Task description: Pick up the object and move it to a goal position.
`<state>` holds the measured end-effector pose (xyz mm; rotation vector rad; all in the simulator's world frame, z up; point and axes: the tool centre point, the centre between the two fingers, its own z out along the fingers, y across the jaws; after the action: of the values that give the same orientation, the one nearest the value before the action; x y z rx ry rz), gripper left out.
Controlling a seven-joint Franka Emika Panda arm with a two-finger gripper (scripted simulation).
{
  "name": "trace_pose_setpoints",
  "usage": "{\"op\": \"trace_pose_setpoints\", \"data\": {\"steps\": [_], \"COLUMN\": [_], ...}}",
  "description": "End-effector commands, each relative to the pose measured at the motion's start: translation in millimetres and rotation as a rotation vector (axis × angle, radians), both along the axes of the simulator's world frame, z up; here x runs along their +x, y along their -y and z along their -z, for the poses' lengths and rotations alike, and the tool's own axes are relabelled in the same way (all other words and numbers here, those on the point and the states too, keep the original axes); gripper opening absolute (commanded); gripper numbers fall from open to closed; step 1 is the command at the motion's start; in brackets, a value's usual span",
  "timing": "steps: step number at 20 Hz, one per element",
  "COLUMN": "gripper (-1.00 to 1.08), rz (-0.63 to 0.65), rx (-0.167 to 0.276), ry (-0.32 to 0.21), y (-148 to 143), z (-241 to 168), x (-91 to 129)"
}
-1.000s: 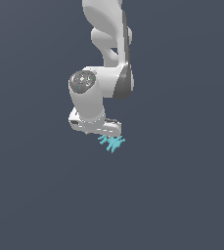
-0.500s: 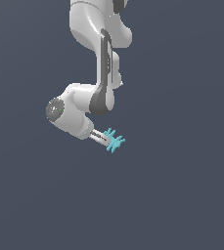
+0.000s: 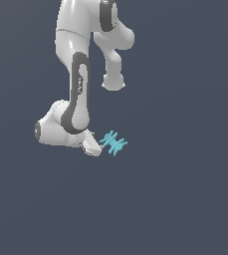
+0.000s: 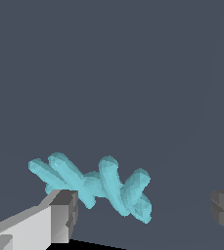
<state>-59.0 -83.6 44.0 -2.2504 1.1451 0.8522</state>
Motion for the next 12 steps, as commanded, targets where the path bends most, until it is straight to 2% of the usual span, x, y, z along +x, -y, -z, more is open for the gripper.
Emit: {"op": "trace_pose_setpoints", "data": {"steps": [1,7,12], "gripper": [1.08,1.08,1.08], "rz": [0.069,0.176,0.218], "rx": [0.07,0.191,0.244], "ry": [-0.054,-0.137,-0.17], "y": [0.1,1.9,3.2], "z": [4.5,9.4,10.3], "x": [-2.0,-4.1,-4.4]}}
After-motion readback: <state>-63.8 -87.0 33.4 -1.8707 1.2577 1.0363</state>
